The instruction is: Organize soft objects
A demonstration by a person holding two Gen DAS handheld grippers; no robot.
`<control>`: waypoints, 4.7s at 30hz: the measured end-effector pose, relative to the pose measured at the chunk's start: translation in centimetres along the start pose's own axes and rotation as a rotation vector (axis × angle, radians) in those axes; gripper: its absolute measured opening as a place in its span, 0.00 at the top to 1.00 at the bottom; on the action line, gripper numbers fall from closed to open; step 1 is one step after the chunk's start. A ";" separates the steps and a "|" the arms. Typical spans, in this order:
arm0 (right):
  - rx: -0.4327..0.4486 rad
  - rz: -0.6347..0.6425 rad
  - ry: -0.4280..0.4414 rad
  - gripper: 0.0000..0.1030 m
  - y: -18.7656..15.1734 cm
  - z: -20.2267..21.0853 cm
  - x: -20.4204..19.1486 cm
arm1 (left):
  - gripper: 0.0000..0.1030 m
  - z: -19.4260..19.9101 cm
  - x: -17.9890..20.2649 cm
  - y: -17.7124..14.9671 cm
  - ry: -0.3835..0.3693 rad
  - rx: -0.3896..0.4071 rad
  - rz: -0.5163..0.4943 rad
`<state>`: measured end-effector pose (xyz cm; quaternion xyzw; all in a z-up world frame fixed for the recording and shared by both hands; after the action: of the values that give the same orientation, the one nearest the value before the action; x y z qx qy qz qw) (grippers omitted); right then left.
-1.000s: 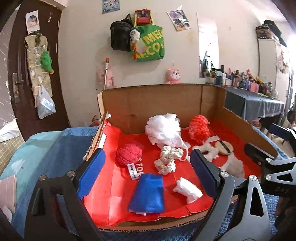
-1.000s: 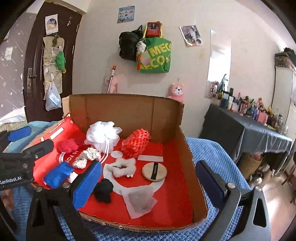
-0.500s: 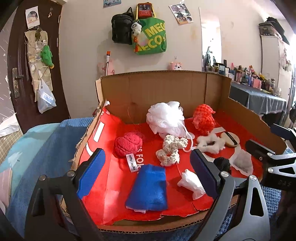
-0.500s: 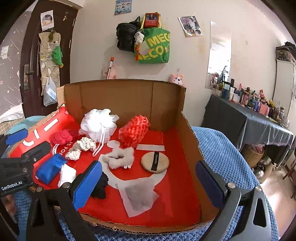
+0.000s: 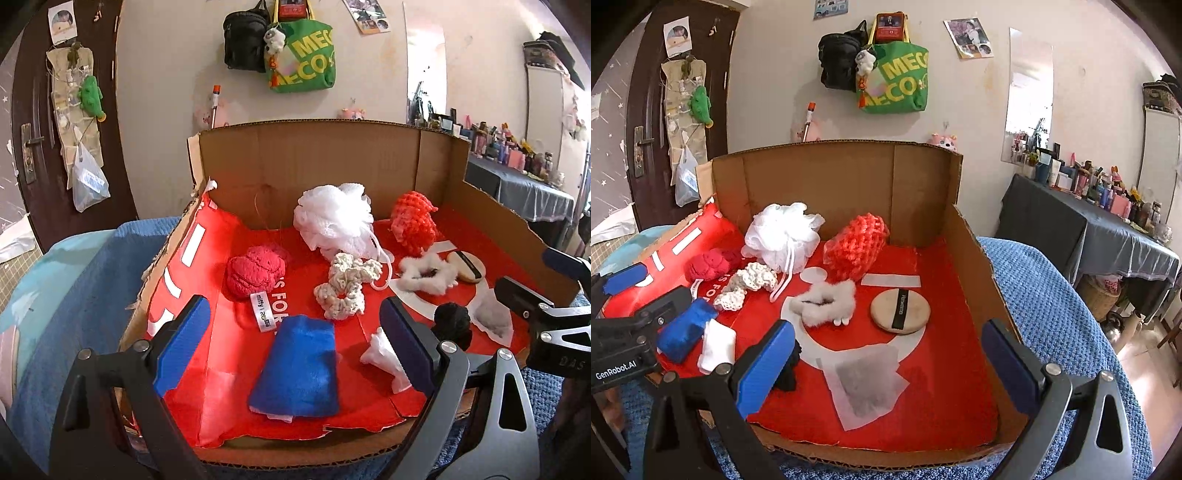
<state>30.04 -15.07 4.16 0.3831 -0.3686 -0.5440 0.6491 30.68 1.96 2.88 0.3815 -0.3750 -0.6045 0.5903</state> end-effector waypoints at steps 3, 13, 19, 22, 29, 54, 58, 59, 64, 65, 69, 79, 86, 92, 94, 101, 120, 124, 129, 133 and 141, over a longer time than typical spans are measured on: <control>-0.001 0.001 -0.003 0.00 0.0 0.0 0.0 | 0.09 -0.1 0.0 -0.1 -0.001 -0.008 0.000; -0.002 0.006 -0.005 0.00 0.0 0.1 0.0 | 0.09 -0.3 -0.1 -0.2 -0.004 -0.016 0.002; -0.002 0.004 -0.004 0.00 0.0 0.1 0.0 | 0.09 -0.4 0.0 -0.2 -0.005 -0.017 -0.001; -0.002 0.006 -0.005 0.00 0.0 0.0 0.0 | 0.09 -0.4 0.0 -0.2 -0.003 -0.017 0.001; -0.002 0.005 -0.005 0.00 0.0 0.1 0.0 | 0.09 -0.5 -0.1 -0.3 -0.003 -0.023 0.005; -0.001 0.007 -0.005 0.00 0.0 0.0 0.0 | 0.09 -0.5 -0.1 -0.3 -0.003 -0.021 0.001; -0.001 0.006 -0.005 0.00 0.0 0.0 0.0 | 0.09 -0.4 -0.1 -0.3 -0.003 -0.022 0.002; -0.001 0.007 -0.005 0.00 0.0 0.0 0.0 | 0.09 -0.4 -0.1 -0.3 -0.002 -0.022 0.003; -0.001 0.007 -0.005 0.00 0.0 0.0 0.0 | 0.09 -0.4 -0.1 -0.3 -0.003 -0.022 0.002; -0.001 0.007 -0.005 0.00 0.0 0.0 0.0 | 0.09 -0.4 -0.1 -0.3 -0.003 -0.021 0.002; -0.001 0.007 -0.006 0.00 0.0 0.0 0.0 | 0.09 -0.5 -0.1 -0.3 -0.003 -0.022 0.002; -0.002 0.009 -0.007 0.00 0.0 0.0 0.0 | 0.09 -0.5 -0.1 -0.3 -0.003 -0.021 0.003; -0.001 0.008 -0.006 0.00 0.0 0.0 0.0 | 0.09 -0.5 -0.1 -0.3 -0.003 -0.021 0.002; 0.014 -0.007 -0.001 0.00 0.1 0.6 0.1 | 0.09 0.6 -0.1 0.1 -0.015 -0.004 0.017; 0.023 -0.015 -0.003 0.00 0.2 1.3 0.3 | 0.09 1.7 0.1 0.4 -0.030 0.004 0.017; 0.033 -0.055 0.025 0.00 -0.3 5.4 0.3 | 0.09 6.3 0.9 0.6 -0.043 0.033 0.002; -0.217 -0.030 0.007 0.00 -8.2 8.6 -0.8 | 0.02 7.5 2.0 -8.4 -0.036 -0.264 0.039; -0.285 -0.031 -0.023 0.00 -9.8 7.7 -0.2 | 0.02 6.8 1.7 -9.8 -0.014 -0.315 0.045; -0.344 -0.035 -0.045 0.00 -11.1 7.3 0.2 | 0.01 6.3 1.6 -10.8 0.011 -0.355 0.028; -0.352 -0.057 -0.053 0.00 -11.5 7.4 0.7 | 0.01 6.3 1.7 -10.9 0.022 -0.352 0.016; -0.354 -0.073 -0.049 0.00 -11.5 7.3 0.8 | 0.00 6.3 1.6 -11.1 0.015 -0.350 0.027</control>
<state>18.72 -17.89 -2.98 0.2627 -0.2688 -0.6328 0.6770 20.18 0.64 -4.46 0.2721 -0.2645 -0.6499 0.6585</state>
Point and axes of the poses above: each gripper's, at about its wrist camera, not at the fingertips, and z roughly against the way its jaws point, x to its right, y to its top, the point moved 9 cm from there along -z, roughly the way its jaws point, and after that the axes turned 7 degrees about x, right-handed, at the moved point
